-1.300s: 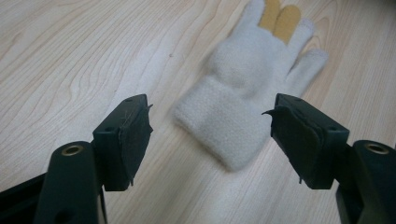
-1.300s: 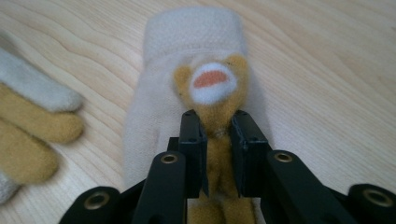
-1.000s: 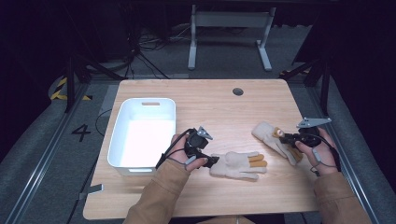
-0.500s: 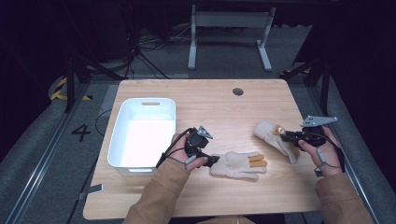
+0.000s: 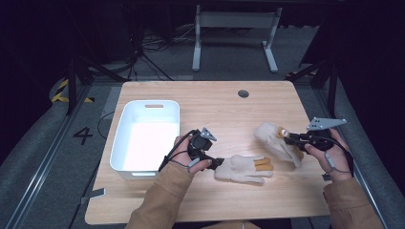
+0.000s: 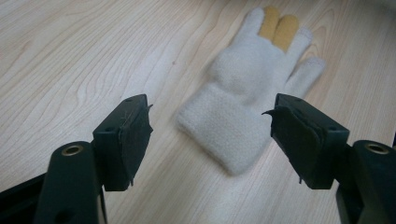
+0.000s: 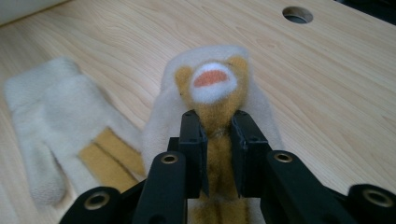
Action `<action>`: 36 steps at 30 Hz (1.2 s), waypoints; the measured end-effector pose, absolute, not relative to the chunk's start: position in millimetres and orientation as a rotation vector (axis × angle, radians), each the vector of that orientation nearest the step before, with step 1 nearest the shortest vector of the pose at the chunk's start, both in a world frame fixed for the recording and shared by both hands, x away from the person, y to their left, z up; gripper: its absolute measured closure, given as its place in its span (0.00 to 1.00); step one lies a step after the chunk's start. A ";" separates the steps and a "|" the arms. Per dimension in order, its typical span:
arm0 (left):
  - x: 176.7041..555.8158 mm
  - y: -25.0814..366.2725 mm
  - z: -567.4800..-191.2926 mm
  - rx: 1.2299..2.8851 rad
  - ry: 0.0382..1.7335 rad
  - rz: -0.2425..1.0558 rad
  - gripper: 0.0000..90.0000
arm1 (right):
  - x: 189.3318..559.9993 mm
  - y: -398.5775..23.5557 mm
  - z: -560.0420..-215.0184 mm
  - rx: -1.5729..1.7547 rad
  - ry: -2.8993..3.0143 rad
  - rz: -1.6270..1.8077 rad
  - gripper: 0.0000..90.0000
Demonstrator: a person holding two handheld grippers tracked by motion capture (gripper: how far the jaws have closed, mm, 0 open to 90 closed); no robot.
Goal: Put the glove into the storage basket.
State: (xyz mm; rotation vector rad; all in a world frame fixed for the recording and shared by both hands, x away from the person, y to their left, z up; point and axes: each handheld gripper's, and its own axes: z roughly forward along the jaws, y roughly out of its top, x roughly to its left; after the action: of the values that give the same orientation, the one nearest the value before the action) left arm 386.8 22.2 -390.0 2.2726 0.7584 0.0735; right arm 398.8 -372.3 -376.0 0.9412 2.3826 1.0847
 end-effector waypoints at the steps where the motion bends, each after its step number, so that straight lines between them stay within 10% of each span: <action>1: 386.7 22.3 -389.8 2.272 0.759 0.073 0.33 | 397.9 -370.5 -374.3 0.928 2.388 1.093 0.85; 36: 377.6 32.9 -388.7 2.264 0.787 0.086 0.32 | 391.1 -312.7 -361.8 0.608 2.578 1.231 0.85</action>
State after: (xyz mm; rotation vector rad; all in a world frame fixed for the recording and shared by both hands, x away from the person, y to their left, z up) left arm 377.6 32.9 -388.7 2.2636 0.7873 0.0864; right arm 391.1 -312.7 -361.8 0.6076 2.5781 1.2305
